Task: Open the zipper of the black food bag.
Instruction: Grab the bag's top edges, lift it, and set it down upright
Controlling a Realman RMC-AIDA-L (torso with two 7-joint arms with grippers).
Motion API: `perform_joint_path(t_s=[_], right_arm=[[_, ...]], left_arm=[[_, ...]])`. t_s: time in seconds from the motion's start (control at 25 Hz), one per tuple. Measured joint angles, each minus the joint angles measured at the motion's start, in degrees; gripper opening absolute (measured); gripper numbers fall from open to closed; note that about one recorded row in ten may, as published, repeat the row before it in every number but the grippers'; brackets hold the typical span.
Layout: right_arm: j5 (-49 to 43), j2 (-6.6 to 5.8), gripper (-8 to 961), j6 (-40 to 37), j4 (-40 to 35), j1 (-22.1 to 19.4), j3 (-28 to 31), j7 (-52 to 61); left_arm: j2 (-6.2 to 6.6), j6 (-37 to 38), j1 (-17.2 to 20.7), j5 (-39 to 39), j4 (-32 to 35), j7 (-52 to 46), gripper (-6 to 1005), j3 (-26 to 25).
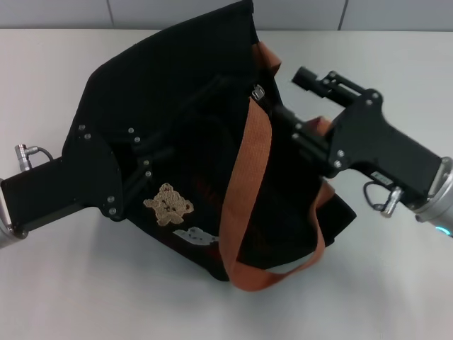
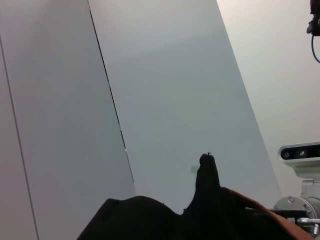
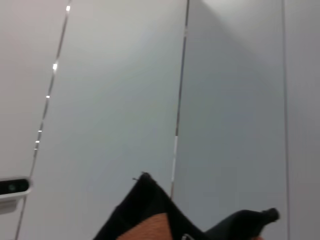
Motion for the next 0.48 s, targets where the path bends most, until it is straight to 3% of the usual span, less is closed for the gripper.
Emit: perform_joint_path(t_s=[0.48], right_arm=[[-0.3,0.04,542,-1.55,-0.64,0.32,-0.22,-3.57]], left_arm=[[0.0,-0.07,-0.13,0.09,-0.34,0.1,98,0.0]])
